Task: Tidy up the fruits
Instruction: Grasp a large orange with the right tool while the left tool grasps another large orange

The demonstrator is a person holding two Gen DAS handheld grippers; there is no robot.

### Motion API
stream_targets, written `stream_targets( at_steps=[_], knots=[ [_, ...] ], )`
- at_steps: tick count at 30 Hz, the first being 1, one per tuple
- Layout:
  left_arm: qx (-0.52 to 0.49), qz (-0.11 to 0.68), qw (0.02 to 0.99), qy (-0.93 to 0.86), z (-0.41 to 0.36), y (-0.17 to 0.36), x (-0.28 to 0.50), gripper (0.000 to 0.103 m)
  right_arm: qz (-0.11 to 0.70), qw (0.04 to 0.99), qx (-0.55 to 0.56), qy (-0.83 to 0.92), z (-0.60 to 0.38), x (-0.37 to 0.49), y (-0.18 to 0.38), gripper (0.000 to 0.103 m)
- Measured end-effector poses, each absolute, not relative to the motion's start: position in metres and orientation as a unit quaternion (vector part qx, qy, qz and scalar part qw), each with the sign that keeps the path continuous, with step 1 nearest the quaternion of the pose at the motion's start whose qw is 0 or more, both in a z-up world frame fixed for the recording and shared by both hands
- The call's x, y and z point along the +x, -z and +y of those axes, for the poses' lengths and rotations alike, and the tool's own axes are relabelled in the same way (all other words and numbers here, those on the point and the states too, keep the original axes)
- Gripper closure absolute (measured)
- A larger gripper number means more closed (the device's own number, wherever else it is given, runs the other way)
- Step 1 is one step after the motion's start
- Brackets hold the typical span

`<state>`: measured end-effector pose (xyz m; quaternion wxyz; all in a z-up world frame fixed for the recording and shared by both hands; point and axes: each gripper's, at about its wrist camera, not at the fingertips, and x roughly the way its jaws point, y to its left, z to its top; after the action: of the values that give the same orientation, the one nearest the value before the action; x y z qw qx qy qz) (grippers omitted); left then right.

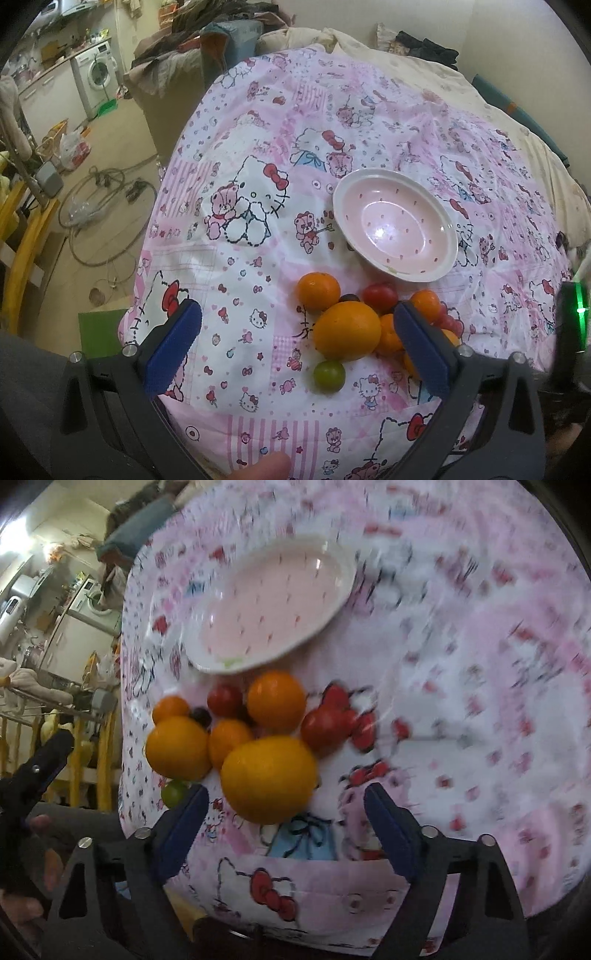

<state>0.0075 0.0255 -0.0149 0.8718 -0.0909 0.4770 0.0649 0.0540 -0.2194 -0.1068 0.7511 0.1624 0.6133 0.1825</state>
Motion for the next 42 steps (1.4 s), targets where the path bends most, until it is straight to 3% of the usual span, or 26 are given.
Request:
stream_targets(
  at_steps=[6,10,17,22,23,25,30,33,42],
  knots=[
    [-0.098,0.487,0.865,-0.069,0.028,0.017,0.010,0.000,0.627,0.736,0.175,-0.185,-0.206,0.064,0.125,0.028],
    [-0.098,0.492,0.862,-0.069,0.028,0.019,0.011,0.001,0.627,0.735,0.171,-0.193,-0.206,0.065,0.125,0.040],
    [-0.098,0.512,0.849,-0.084,0.033,0.029,0.013,0.001,0.615,0.742,0.182,-0.196,-0.220,0.055,0.109,0.042],
    [-0.095,0.576,0.811,-0.048,0.019,0.057,0.013,0.002,0.584,0.768,0.194,-0.174,-0.245,0.045,0.088,0.042],
    [-0.099,0.587,0.803,-0.038,0.014,0.063,0.013,0.004,0.579,0.776,0.190,-0.164,-0.251,0.044,0.085,0.042],
    [-0.101,0.600,0.793,-0.024,0.004,0.070,0.017,0.023,0.577,0.777,0.200,-0.154,-0.262,0.043,0.085,0.042],
    [-0.088,0.611,0.787,-0.011,-0.017,0.075,0.041,0.024,0.576,0.778,0.208,-0.144,-0.275,0.043,0.087,0.042],
    [-0.074,0.616,0.784,-0.008,-0.025,0.086,0.053,0.037,0.575,0.777,0.212,-0.144,-0.277,0.041,0.088,0.042],
    [-0.065,0.606,0.793,-0.016,-0.023,0.092,0.055,0.049,0.569,0.779,0.217,-0.150,-0.274,0.042,0.085,0.042]
  ],
)
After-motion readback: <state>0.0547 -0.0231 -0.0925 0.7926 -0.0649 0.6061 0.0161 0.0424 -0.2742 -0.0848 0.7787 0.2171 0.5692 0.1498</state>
